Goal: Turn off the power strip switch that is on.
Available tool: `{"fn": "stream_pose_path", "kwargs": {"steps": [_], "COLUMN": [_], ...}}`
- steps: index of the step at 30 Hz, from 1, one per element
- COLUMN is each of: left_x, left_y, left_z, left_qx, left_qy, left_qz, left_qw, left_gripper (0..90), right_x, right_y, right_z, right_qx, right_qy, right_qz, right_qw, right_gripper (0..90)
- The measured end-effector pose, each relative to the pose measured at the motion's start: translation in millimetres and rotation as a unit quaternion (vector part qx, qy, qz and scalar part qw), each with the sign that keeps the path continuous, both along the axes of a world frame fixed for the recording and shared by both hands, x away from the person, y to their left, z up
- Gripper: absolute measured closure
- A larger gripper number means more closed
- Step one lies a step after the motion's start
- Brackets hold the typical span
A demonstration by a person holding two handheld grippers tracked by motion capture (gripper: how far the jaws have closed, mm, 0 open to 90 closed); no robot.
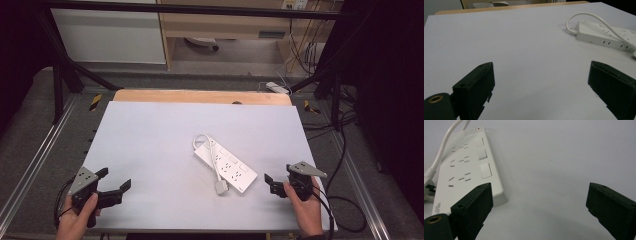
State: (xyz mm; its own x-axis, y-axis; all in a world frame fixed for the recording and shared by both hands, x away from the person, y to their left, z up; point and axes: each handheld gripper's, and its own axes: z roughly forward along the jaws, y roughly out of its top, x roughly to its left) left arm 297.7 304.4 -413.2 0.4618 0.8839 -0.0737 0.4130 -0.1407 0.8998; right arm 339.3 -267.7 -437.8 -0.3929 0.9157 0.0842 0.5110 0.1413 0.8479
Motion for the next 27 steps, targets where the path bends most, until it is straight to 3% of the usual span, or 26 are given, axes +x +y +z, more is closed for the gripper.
{"fn": "stream_pose_path", "kwargs": {"steps": [11, 16, 27], "left_x": [1.3, 1.1, 1.5], "left_y": [-0.5, -1.2, -2.2], "left_z": [-0.8, -1.0, -1.6], "left_qx": [-0.002, -0.001, 0.002], "left_qy": [0.007, 0.009, 0.011], "left_qz": [-0.006, -0.008, -0.01], "left_qw": [1.0, 0.9999, 0.9999], "left_gripper": [6.9, 7.1, 7.2], "right_x": [0.0, -0.7, -1.4], "right_y": [1.7, 5.0, 11.3], "right_z": [3.0, 5.3, 12.6], "right_qx": [0.011, -0.003, 0.004], "right_qy": [-0.005, -0.015, -0.011], "right_qz": [0.008, 0.008, 0.029], "right_qw": [0.9999, 0.9998, 0.9995], "right_gripper": [6.5, 6.2, 5.6]}}
